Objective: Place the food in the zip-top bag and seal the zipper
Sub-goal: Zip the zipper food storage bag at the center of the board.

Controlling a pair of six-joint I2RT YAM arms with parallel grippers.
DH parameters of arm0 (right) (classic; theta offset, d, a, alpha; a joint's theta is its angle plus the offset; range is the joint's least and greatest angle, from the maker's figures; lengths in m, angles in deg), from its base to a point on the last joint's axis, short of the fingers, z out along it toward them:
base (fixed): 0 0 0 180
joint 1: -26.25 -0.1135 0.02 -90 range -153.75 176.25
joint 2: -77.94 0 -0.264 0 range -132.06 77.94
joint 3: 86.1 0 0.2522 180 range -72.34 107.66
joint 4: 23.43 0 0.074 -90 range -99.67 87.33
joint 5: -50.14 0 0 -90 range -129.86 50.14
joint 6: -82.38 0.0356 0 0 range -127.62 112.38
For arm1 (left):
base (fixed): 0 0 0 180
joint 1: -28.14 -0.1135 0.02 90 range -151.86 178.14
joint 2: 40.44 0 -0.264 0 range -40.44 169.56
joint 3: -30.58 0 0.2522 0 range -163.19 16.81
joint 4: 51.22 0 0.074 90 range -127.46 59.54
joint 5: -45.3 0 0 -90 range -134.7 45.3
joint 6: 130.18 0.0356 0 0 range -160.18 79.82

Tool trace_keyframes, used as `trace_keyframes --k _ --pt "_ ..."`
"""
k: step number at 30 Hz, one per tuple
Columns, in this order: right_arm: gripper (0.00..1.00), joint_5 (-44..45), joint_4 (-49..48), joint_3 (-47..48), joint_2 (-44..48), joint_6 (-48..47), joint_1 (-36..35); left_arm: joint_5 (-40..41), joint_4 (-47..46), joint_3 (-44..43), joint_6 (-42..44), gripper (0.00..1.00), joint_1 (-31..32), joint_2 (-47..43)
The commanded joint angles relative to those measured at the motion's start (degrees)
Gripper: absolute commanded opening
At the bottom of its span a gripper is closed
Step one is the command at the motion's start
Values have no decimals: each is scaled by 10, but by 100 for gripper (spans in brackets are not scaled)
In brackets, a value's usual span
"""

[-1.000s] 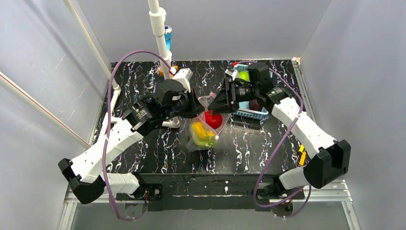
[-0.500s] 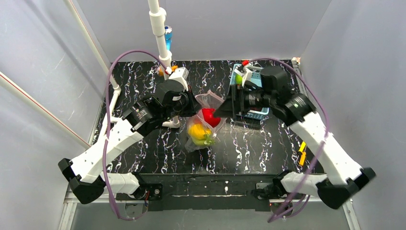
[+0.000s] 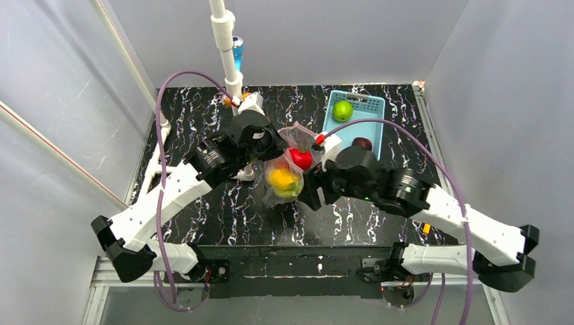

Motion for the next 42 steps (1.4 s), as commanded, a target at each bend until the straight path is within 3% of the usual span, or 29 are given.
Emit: trace_keyframes --k 1,5,10,13,16,17,23,28,36,42 --pt "76 239 10 34 -44 15 -31 22 -27 -11 -54 0 -3 -4" --pt "69 301 -5 56 -72 2 -44 31 -16 -5 -82 0 -3 -7" --pt "42 328 11 73 -94 -15 -47 36 -11 -2 -92 0 -3 -17" --pt "29 313 -23 51 -81 -49 -47 41 -11 5 -93 0 -3 -25" --pt "5 288 -84 8 -60 -97 -47 43 -13 12 -95 0 -3 -32" --pt "2 290 -100 -4 -52 -112 -47 42 -14 14 -93 2 -3 -34" --pt "1 267 -109 -21 11 -213 -27 14 -34 33 -40 44 -3 -61" --pt "1 53 -101 -29 74 -268 54 -33 -94 64 60 69 -3 -115" --pt "1 -157 -72 54 4 -310 82 -80 -111 82 198 80 -3 -210" --pt "1 -256 -50 170 -72 -323 82 -103 -18 48 288 87 -3 -261"
